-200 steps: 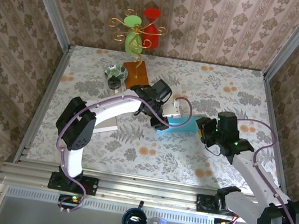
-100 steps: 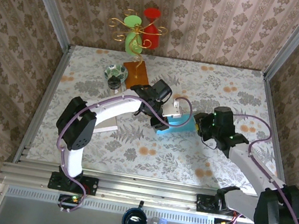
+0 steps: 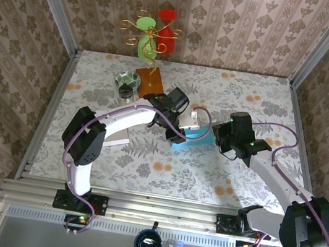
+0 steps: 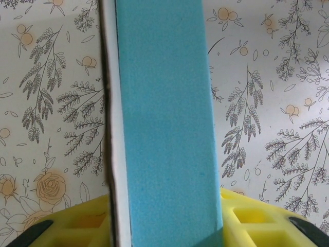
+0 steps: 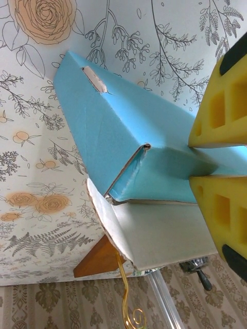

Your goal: Fold the paper box

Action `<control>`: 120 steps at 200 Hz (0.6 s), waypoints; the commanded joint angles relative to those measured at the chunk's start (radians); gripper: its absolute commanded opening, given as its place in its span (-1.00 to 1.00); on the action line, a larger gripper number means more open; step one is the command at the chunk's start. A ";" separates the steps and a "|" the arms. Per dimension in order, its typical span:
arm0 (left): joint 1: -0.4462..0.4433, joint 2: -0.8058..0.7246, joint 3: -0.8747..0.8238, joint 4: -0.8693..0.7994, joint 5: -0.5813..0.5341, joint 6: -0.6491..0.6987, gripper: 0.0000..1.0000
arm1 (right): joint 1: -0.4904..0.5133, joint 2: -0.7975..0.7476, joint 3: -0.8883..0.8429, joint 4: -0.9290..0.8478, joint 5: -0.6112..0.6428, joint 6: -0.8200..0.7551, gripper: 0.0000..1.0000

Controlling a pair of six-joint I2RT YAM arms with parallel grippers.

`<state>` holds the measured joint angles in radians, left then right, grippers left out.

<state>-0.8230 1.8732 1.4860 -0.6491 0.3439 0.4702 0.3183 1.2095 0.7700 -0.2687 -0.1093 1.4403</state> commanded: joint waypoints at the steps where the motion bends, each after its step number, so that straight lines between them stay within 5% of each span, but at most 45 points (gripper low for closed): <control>1: 0.001 -0.006 -0.010 0.020 0.046 -0.015 -0.19 | 0.020 0.048 -0.009 -0.145 0.028 0.003 -0.58; 120: -0.012 0.011 0.001 0.026 0.037 -0.041 -0.33 | 0.039 0.036 0.055 -0.193 0.018 -0.049 -0.54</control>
<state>-0.8230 1.8729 1.4853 -0.6422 0.3363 0.4408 0.3363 1.2316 0.8124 -0.3153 -0.0811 1.4399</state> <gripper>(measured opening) 0.344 0.213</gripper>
